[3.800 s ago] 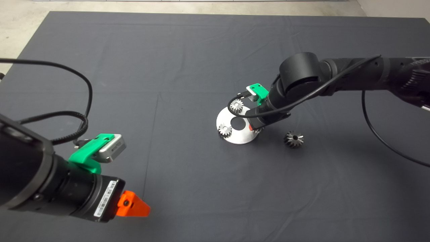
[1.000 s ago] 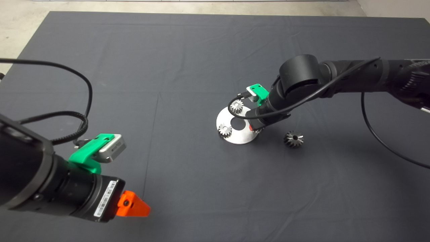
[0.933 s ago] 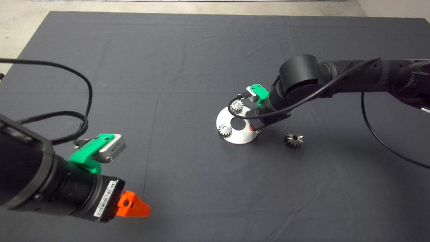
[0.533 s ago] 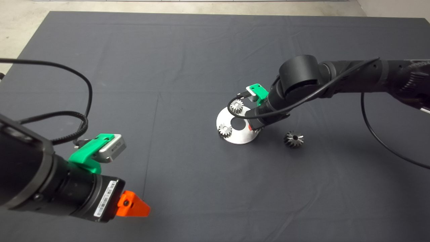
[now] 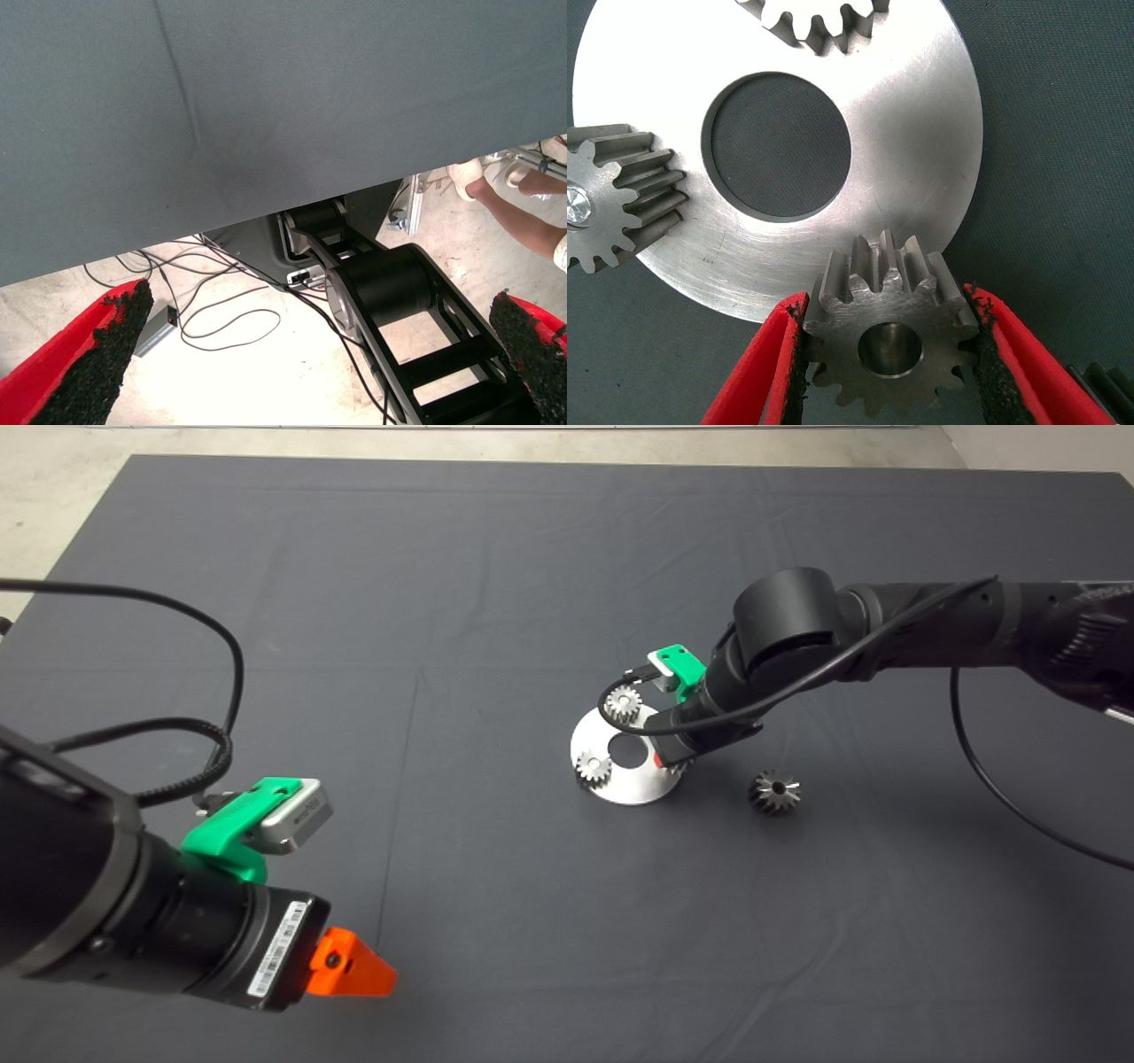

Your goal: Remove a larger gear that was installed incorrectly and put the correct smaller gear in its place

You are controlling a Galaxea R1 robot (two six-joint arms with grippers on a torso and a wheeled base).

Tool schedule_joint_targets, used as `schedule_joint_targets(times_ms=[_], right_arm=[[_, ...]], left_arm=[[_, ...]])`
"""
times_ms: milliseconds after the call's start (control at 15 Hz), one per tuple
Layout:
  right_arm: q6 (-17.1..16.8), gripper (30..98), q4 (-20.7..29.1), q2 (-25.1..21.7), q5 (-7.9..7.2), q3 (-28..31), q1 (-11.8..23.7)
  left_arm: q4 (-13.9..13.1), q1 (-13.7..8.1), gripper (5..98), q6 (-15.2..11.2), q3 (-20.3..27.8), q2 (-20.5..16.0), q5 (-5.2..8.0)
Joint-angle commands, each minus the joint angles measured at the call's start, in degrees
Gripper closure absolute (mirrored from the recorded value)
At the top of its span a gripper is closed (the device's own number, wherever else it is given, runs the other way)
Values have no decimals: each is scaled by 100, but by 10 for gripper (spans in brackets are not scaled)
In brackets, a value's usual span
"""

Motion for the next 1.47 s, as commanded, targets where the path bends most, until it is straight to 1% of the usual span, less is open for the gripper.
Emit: schedule_joint_targets(times_ms=[0,933,1400], right_arm=[[21,872,-205,18,-11,-43,142],[48,874,-187,-79,-38,278,151],[48,873,-187,-96,-38,295,151]], left_arm=[[-95,-32,55,-6,75,-16,-3],[-92,-32,55,-6,67,-8,-3],[-92,-32,55,-7,75,-8,-3]])
